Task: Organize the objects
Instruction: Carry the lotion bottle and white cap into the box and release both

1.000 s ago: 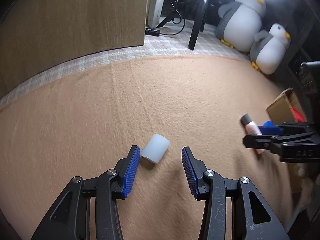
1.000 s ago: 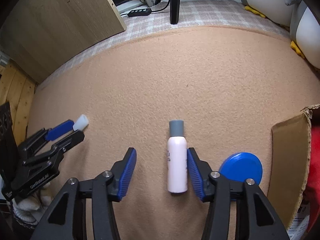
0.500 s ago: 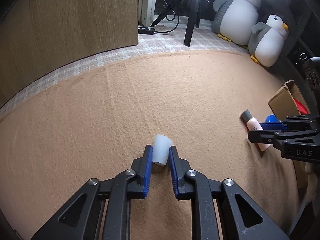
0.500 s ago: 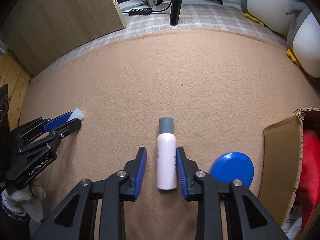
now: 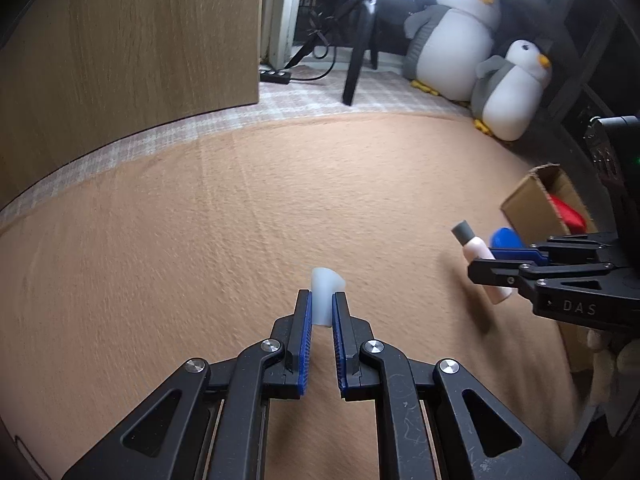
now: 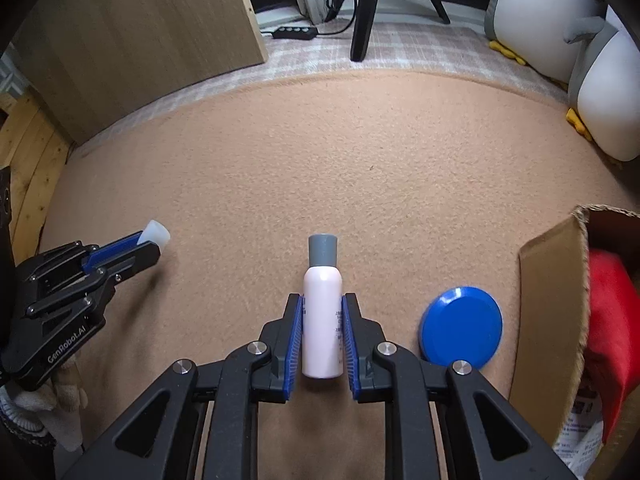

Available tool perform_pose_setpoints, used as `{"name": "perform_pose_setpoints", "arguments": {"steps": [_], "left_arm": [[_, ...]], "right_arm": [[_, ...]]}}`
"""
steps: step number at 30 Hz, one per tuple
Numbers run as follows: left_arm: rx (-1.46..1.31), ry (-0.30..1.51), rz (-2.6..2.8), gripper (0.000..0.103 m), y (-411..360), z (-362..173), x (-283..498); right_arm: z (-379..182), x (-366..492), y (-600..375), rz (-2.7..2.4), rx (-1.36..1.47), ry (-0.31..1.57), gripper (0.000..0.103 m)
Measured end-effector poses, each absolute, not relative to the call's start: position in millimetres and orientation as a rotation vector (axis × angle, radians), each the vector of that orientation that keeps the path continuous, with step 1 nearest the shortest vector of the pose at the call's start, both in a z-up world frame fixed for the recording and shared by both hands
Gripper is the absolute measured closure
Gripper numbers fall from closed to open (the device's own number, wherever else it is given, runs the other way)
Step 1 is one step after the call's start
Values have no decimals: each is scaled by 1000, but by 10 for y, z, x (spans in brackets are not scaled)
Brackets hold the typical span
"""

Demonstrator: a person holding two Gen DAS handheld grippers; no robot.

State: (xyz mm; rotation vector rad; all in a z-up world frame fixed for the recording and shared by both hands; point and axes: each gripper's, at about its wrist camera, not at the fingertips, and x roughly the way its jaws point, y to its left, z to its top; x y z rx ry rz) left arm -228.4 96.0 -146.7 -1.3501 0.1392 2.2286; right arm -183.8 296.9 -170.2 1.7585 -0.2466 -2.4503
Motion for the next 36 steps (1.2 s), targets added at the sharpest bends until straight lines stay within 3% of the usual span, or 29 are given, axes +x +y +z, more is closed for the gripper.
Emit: {"name": "perform_pose_setpoints", "arguments": {"steps": [10,20,36], "left_arm": [[-1262,138,2193,93,1242,-1106,-1827],[-1156,156,2092,93,1988,-766,-1459],[-1101,232,1936,92,3334,-711,-1075]], "right_arm": [[-1306,-1361,3195,-2521,1642,-302,85],[-929,-641,3799,-2650,1565,-394,85],[-963,-7,4873,-2795,1627,-508,85]]}}
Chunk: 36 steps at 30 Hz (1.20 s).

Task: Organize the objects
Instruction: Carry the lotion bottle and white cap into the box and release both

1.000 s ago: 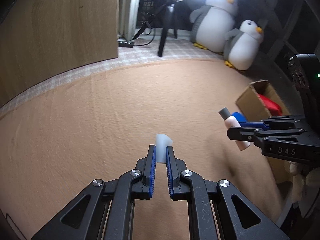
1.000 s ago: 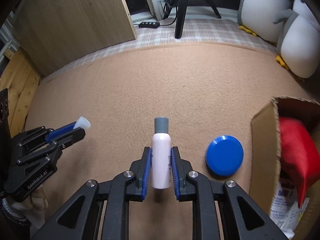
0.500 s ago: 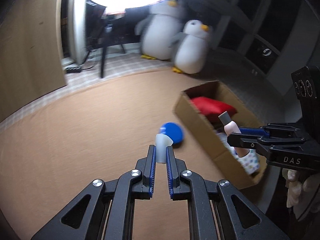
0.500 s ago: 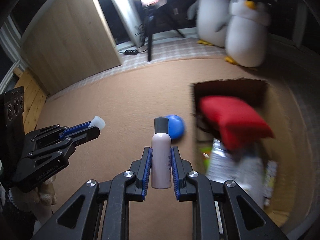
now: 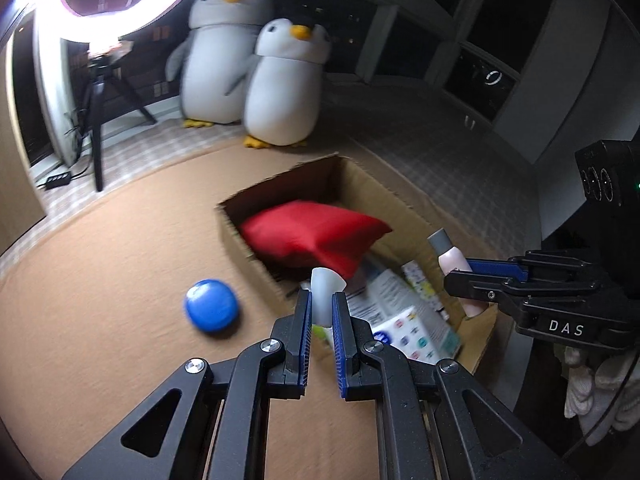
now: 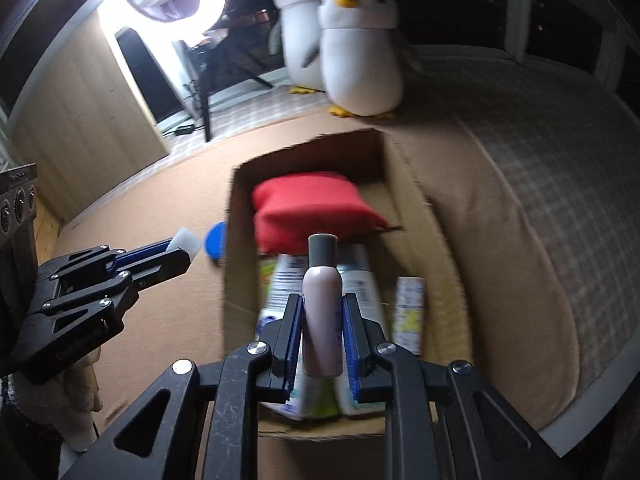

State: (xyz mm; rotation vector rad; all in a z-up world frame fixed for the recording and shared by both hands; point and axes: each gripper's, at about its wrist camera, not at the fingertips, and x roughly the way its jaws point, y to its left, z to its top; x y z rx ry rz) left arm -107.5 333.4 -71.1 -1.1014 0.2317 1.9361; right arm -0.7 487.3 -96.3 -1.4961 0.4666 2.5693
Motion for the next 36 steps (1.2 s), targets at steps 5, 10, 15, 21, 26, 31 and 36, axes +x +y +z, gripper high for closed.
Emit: {"name": "perform_pose_setpoints", "arguments": {"steps": [5,10,15,21,26,31,36], "left_arm": [[-1107,250,1913,92,3576,-752,-1055],[-1108,256,1899,88,3747,-771,-1053],[-1111,256,1894,82,3823,-771,-1045],[-1114,259,1896,81,3847,-762,-1039],[-1107,263,1901,80,3823,-740,-1029],[-1096,269,1919,80,3741,-687,-992],[-1077,282,1932,80,3636,-612,-940]], "right_arm": [[-988,54,5044,2549,-1486,489,85],[-1002,91,5140,2538,-1481,498,85],[-995,95,5204,2539,-1477,509,82],[-982,98,5206,2545,-1477,512,77],[-967,104,5179,2551,-1480,519,77],[-938,121,5130,2559,-1473,520,73],[-889,146,5054,2568,-1452,516,64]]}}
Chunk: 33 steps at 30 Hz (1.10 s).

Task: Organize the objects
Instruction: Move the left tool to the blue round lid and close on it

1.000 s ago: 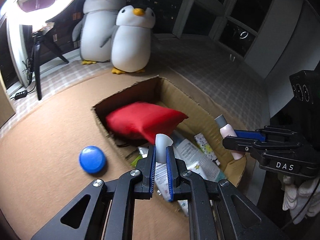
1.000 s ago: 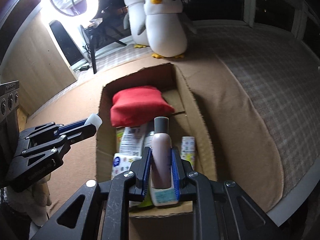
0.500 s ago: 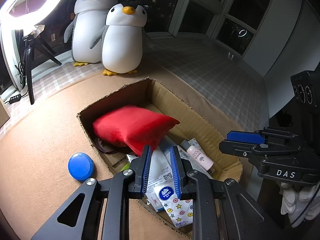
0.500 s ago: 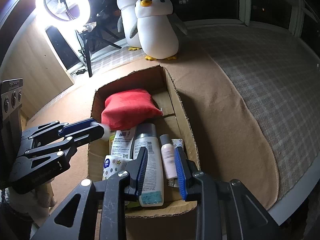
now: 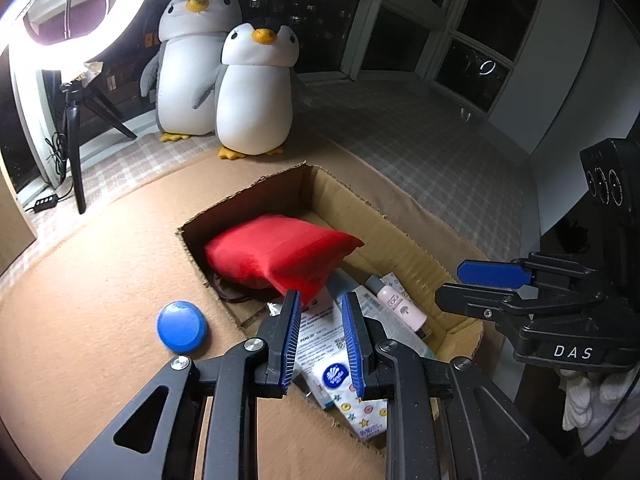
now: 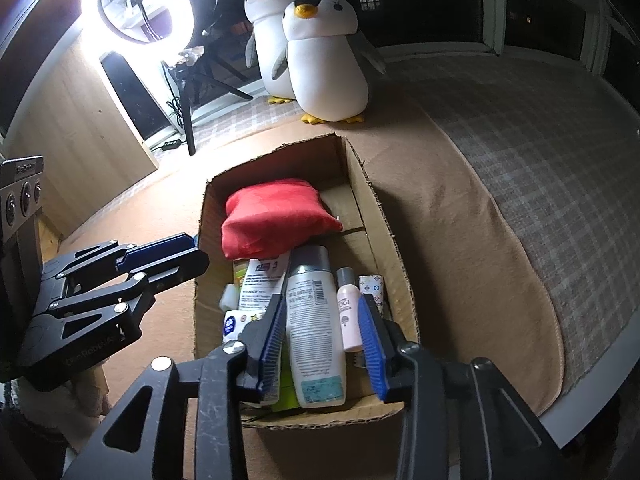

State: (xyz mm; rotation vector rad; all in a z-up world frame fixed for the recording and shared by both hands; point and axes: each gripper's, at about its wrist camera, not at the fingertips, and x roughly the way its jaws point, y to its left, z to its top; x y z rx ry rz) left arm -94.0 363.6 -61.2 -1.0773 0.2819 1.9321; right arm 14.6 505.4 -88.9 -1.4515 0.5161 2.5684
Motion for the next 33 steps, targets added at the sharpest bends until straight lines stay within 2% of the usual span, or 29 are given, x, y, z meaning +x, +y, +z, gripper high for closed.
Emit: {"name": "perform_pose_setpoints", "arguments": {"steps": [7,10,12,14,21,26,33], "left_arm": [[-1055,285,1947,79,3438,-534,-880],[-1054,286,1957,69,3327,-534,-886],[-1063,280,1966,54,3219,-557,-915],[-1076,274,1978,48,3109,-590,-951],[-1156,271,2033,43,2698,-825,-1176],[-1210,266,2052,42,2506,-1012,-1337],[-1254,247,2029,32,2533,-1192,-1481]], "right_arm": [[-823,173,4908,2577,-1428,525,48],[-815,196,4842,2582,-1427,557,46],[-810,216,4785,2580,-1428,565,45],[-811,233,4726,2579,-1429,562,41],[-841,326,4558,2558,-1440,572,38],[-861,402,4485,2537,-1435,584,37],[-846,471,4394,2511,-1422,561,36]]}}
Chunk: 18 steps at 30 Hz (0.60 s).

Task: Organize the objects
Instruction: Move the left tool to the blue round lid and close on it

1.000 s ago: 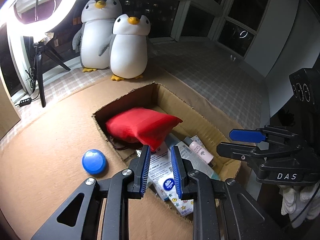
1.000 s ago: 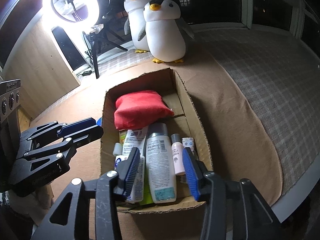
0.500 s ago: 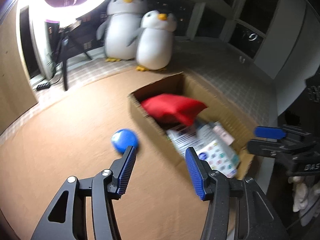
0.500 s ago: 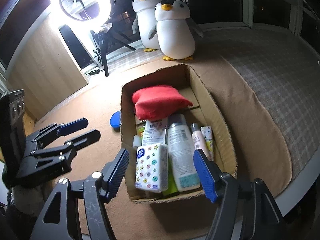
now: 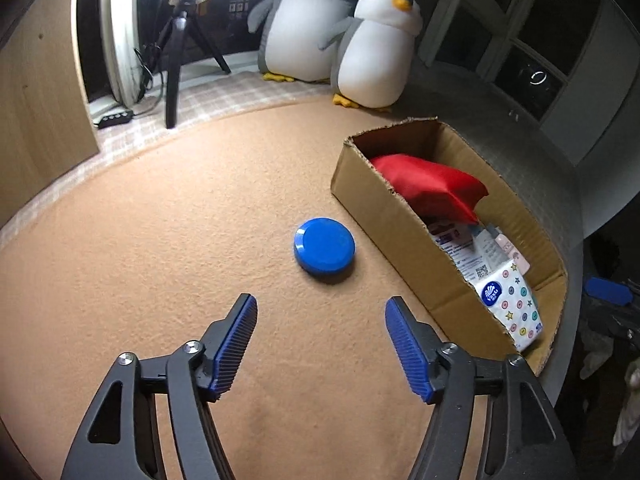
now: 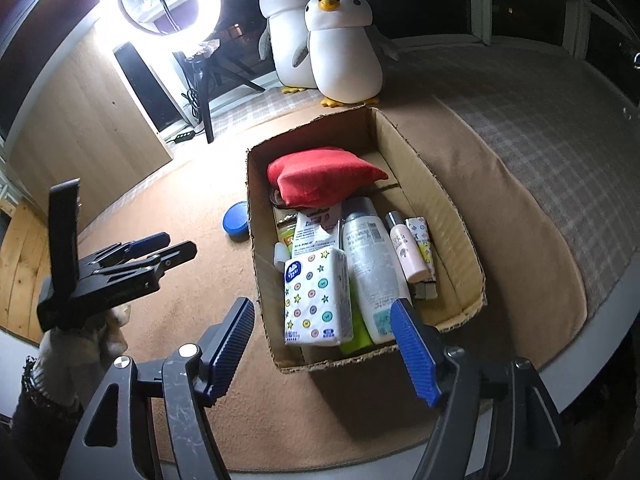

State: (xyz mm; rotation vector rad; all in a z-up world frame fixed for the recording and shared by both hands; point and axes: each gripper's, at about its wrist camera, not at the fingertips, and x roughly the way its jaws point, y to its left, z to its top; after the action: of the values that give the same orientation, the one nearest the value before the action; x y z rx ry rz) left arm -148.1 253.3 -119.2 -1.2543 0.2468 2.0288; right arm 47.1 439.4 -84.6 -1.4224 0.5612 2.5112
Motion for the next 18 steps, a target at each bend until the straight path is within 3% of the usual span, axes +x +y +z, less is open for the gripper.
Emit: {"name": "perform_pose_setpoints", "arguments": {"steps": [18], "left_arm": [[-1279,312,2052,31,2938,-1606,-1804]], "right_arm": [[-903,809,4334,2422,-1423,578,32]]}}
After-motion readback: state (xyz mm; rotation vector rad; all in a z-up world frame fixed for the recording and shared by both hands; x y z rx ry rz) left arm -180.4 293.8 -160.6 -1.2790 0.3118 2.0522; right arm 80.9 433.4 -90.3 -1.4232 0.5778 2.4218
